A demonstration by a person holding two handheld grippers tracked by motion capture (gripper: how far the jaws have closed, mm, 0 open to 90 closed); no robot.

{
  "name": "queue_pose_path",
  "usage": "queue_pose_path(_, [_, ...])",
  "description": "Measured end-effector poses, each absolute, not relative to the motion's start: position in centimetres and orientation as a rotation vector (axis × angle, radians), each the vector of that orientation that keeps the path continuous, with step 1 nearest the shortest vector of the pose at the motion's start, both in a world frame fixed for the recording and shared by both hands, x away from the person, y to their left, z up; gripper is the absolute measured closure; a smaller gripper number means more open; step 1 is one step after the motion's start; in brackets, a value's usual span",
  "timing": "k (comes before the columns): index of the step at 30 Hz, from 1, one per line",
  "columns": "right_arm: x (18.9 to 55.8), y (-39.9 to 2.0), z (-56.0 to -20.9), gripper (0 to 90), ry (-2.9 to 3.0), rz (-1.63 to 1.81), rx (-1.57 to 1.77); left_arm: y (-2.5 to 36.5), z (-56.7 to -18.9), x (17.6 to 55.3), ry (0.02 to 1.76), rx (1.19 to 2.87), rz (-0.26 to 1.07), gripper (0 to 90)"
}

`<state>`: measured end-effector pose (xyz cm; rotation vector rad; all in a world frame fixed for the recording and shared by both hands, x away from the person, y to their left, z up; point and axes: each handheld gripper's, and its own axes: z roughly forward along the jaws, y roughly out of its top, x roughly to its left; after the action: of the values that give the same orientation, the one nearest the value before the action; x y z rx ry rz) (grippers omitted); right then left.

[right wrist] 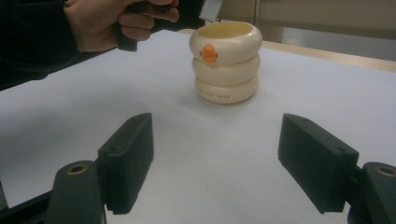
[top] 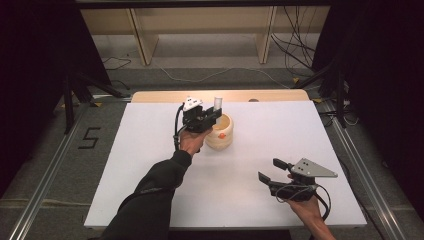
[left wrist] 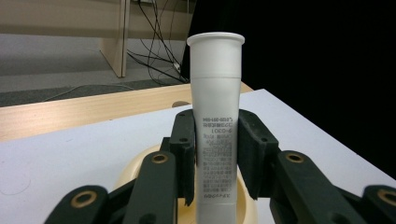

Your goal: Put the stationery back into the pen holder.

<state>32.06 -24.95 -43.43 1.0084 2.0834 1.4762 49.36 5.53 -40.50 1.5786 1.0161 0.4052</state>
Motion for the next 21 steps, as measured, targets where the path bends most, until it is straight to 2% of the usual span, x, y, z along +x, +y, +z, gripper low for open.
queue_pose_path(21, [32.1,-24.9,-43.4,27.3,2.085,1.477,1.004,4.8,-42.5,49.8,1.060,1.611,0.392,69.0])
